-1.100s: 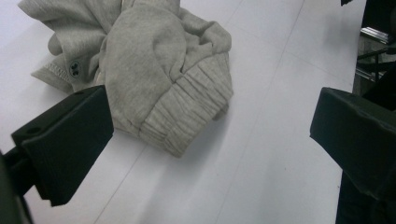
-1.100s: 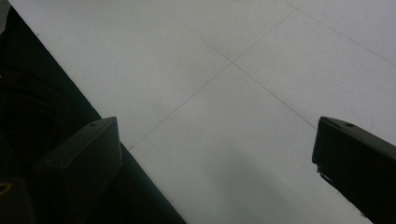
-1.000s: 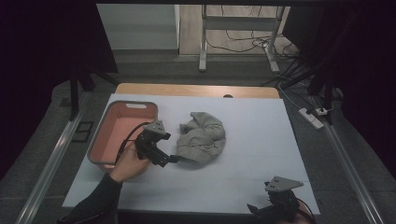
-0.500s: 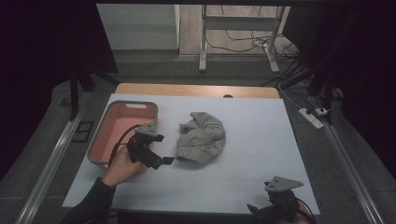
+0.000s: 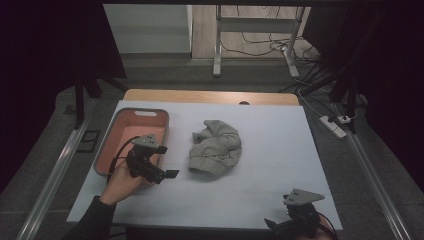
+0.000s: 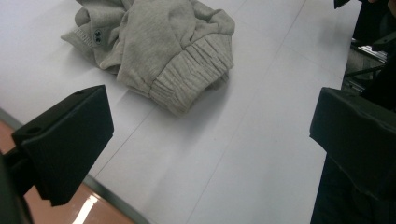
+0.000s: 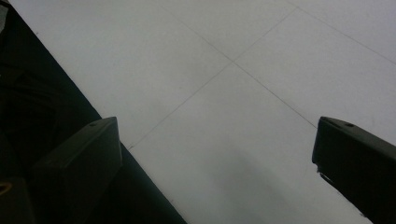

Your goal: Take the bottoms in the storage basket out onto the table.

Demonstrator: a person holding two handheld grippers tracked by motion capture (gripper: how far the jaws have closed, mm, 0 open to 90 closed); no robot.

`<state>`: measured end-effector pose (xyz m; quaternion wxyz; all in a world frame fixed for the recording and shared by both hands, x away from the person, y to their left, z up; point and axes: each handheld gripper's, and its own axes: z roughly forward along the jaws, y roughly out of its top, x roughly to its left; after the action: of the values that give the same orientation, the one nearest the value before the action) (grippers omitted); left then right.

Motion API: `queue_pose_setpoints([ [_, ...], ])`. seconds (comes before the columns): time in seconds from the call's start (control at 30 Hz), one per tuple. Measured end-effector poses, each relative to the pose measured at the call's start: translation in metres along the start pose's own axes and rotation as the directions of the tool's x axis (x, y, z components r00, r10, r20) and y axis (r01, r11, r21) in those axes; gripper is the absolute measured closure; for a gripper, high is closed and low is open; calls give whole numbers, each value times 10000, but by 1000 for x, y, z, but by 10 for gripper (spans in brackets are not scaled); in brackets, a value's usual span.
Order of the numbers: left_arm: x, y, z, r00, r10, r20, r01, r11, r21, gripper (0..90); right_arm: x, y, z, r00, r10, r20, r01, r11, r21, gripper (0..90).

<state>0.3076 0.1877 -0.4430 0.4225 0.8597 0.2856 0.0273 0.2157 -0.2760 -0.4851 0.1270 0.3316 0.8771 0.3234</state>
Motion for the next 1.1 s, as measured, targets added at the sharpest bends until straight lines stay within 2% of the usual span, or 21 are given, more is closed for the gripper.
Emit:
queue_pose_setpoints([
  [1.1, -13, -30, -17, 9986, -404, -338, 397, 9990, -219, 0, 0, 0, -1, 9998, 121, 128, -119, 9999, -112, 15],
])
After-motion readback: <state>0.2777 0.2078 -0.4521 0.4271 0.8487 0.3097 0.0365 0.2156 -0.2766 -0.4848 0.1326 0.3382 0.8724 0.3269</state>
